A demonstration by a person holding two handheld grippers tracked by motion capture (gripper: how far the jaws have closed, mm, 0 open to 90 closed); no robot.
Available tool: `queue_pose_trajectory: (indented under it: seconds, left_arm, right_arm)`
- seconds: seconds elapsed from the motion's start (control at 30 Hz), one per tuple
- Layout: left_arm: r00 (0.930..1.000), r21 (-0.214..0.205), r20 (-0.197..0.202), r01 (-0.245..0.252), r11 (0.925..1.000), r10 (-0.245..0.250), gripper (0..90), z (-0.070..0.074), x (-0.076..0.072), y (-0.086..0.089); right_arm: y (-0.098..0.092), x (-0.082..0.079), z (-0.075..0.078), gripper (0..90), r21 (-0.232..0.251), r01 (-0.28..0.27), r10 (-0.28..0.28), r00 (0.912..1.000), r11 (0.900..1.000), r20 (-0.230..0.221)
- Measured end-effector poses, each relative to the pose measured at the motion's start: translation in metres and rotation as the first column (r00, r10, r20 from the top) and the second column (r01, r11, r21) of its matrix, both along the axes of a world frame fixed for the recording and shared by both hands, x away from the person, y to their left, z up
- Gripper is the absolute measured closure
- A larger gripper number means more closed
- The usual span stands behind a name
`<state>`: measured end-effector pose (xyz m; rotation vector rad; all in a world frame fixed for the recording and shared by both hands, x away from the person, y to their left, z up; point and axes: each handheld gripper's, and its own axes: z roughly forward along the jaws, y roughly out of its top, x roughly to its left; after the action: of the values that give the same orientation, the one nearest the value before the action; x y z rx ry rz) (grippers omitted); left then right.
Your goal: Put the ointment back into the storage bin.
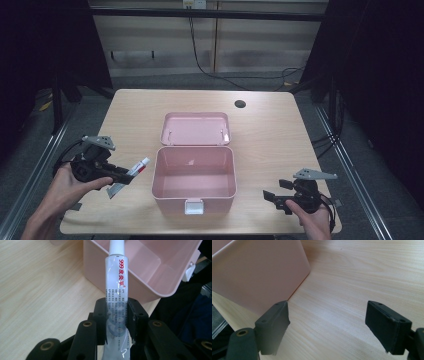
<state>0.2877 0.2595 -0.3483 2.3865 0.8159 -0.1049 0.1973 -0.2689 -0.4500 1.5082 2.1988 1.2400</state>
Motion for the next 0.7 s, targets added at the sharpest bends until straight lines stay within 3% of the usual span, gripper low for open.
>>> queue_pose_trajectory:
  seconds: [0.17,0.7]
  left_arm:
    - [1.0,-0.027,-0.001,0.008,0.9996,-0.008,71.2,0.006,0.001,-0.001]
    - [0.9983,0.018,0.012,0.057,0.9982,-0.057,71.2,0.023,0.005,-0.025]
  right_arm:
    - [0.0,0.001,-0.001,19.3,-0.002,0.008,-0.008,1.0,1.0,0.0]
    - [0.0,0.001,-0.001,19.3,-0.002,0.01,-0.01,0.9999,1.0,-0.006]
